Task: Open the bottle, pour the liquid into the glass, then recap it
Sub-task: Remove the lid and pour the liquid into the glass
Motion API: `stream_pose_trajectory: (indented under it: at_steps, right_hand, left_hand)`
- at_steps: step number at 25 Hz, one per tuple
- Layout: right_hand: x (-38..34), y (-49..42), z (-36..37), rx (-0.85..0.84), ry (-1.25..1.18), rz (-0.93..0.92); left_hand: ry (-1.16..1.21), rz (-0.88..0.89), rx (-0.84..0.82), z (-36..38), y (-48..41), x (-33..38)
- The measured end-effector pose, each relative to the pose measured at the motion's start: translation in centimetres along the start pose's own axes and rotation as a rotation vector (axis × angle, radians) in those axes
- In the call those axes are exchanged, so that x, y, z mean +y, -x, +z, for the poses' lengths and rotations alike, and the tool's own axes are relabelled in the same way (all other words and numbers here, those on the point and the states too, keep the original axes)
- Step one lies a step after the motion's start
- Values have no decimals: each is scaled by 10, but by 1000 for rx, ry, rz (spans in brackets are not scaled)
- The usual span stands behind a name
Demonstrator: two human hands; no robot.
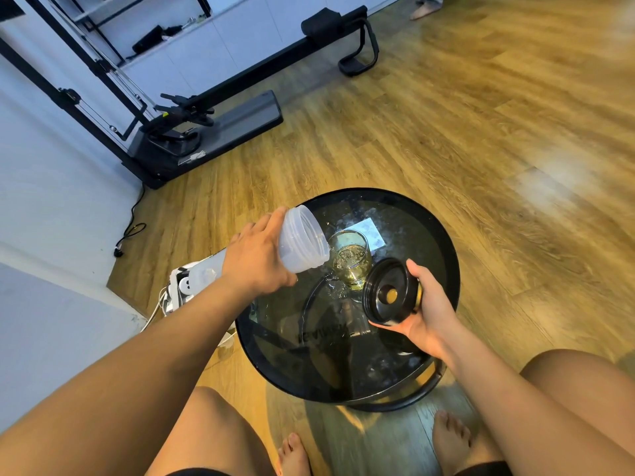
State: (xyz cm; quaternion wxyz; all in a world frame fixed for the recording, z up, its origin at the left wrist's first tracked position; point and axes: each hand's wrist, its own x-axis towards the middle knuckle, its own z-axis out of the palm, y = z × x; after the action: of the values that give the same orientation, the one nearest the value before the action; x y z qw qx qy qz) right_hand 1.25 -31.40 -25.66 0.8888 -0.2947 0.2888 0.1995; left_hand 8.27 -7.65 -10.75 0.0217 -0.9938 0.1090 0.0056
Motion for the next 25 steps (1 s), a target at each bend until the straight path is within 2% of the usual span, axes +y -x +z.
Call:
stream_pose_trajectory:
  at_steps: [25]
  right_hand:
    - [0, 1, 2, 2, 15, 4]
  left_hand:
    - [5, -3, 17, -2, 1, -1]
